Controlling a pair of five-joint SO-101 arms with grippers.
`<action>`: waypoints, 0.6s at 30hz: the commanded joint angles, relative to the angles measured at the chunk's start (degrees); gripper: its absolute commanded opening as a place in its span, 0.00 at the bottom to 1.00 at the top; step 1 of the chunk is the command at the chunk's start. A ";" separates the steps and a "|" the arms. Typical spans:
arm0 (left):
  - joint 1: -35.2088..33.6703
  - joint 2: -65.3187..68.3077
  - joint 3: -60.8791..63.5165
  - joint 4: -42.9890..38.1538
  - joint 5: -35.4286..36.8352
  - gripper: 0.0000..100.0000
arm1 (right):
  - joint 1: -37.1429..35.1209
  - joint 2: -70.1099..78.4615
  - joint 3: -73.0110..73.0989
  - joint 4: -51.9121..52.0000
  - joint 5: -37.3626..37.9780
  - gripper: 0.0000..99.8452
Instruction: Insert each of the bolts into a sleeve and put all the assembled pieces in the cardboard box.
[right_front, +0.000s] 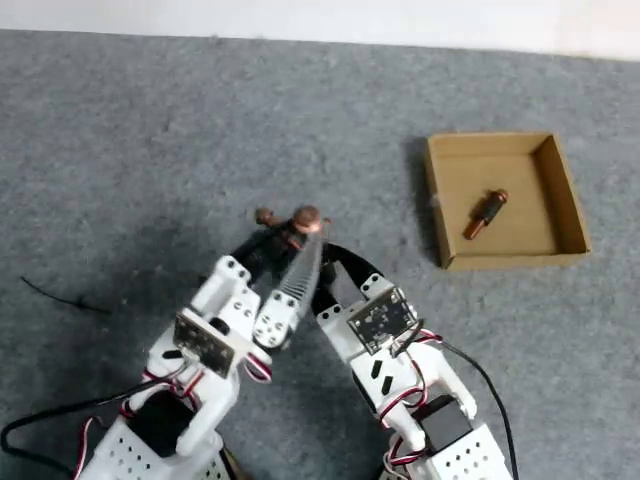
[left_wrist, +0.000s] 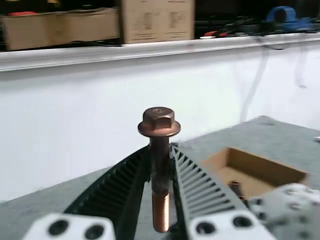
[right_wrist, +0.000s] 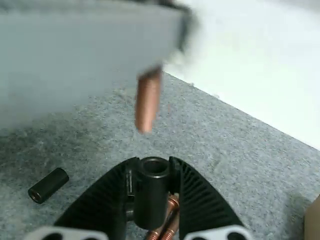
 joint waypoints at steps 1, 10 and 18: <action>6.90 -1.19 -2.68 -1.41 0.70 0.01 | -0.40 -0.84 6.20 0.13 0.70 0.01; 8.13 -1.19 1.36 0.53 0.70 0.01 | -0.22 -1.19 6.29 0.13 0.79 0.01; 1.54 -1.27 4.62 0.26 0.79 0.01 | -0.22 -1.19 6.29 0.04 0.79 0.01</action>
